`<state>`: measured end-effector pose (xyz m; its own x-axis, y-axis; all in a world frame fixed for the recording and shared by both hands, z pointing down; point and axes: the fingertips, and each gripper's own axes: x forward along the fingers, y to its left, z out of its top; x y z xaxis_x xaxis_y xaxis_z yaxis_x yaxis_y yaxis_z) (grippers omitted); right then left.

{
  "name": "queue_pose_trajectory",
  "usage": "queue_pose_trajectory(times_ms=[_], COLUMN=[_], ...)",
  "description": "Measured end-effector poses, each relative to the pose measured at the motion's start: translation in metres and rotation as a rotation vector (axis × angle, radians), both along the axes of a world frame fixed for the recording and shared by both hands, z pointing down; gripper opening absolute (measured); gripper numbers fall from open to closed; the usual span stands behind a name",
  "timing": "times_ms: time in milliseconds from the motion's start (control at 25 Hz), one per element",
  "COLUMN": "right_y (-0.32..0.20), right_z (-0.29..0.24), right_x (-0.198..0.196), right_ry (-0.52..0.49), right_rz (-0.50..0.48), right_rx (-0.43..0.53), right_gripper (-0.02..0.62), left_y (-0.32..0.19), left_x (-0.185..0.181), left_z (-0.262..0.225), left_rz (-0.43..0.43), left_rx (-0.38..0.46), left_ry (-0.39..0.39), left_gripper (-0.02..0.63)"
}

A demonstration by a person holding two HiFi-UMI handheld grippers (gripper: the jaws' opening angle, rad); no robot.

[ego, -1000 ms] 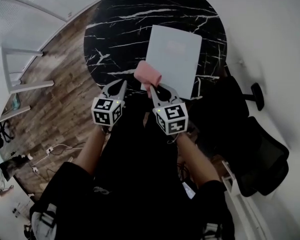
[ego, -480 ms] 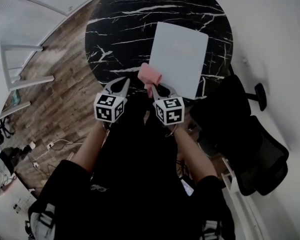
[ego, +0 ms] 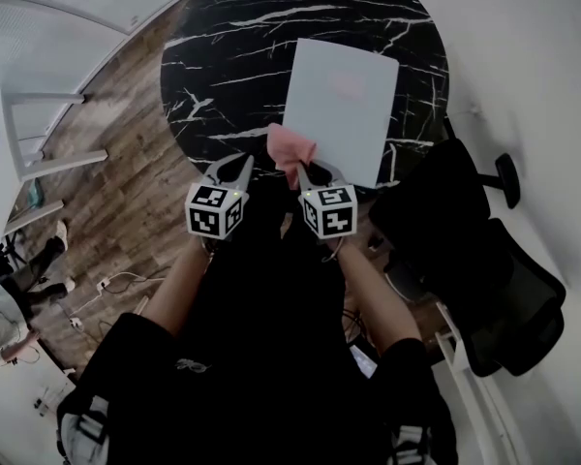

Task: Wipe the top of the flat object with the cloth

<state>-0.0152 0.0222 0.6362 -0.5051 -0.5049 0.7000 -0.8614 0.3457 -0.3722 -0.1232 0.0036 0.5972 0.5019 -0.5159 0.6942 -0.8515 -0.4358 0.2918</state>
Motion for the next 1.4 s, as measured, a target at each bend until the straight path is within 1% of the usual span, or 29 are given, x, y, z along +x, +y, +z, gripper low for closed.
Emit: queue_pose_trajectory(times_ms=[560, 1400], right_y=[0.013, 0.043], right_z=[0.005, 0.008], right_x=[0.048, 0.131], right_ry=[0.022, 0.047], right_rz=[0.111, 0.359], right_rx=[0.005, 0.014], right_gripper=[0.008, 0.008], left_y=[0.003, 0.019], left_x=[0.037, 0.093], left_z=[0.004, 0.004], left_rz=[0.102, 0.275], left_rx=[-0.010, -0.008], left_ry=[-0.008, -0.011], left_gripper=[-0.001, -0.001])
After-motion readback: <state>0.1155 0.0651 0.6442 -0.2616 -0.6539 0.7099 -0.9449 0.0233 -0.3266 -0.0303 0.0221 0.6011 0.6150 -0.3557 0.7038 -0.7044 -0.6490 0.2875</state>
